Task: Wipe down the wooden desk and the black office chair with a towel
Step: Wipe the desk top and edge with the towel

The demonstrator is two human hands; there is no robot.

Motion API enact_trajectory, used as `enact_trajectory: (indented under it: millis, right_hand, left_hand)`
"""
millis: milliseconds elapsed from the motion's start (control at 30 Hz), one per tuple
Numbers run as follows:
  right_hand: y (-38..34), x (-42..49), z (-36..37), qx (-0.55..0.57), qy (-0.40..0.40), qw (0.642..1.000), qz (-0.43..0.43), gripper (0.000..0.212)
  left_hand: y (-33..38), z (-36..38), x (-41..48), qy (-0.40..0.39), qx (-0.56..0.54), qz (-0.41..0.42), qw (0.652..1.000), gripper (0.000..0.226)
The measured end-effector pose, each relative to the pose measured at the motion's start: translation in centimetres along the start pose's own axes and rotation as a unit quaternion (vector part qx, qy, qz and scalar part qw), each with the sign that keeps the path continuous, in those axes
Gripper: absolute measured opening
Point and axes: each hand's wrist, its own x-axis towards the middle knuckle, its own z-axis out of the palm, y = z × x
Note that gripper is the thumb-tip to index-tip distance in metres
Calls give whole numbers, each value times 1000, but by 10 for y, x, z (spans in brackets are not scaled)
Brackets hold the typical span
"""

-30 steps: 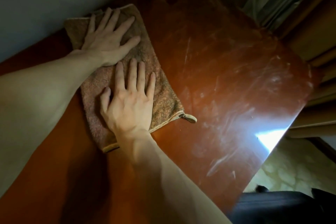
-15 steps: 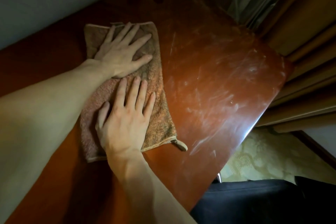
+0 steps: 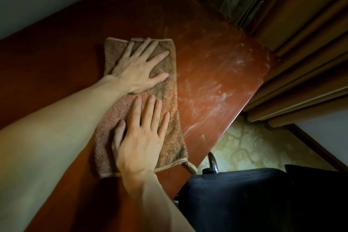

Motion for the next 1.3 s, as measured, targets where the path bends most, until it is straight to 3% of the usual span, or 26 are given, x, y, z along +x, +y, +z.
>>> enact_trajectory:
  millis: [333,667,1133,1300]
  right_hand:
    - [32,-27,-15,-4,-1,1000,-4,70]
    - [107,-29,-50,-19,-38,995,-92,69]
    - [169,19,-75,-28,-100,969,-222,67]
    - [195,50,-83,-28,-103,958,-268,67]
  left_hand:
    - [37,7,-13,15,-13,9,1000,81]
    - [79,12,-34,46,-36,-111,992,75]
    - [94,11,-31,32,-40,-208,977,74]
    - [85,7,-18,7,-19,-164,986,81]
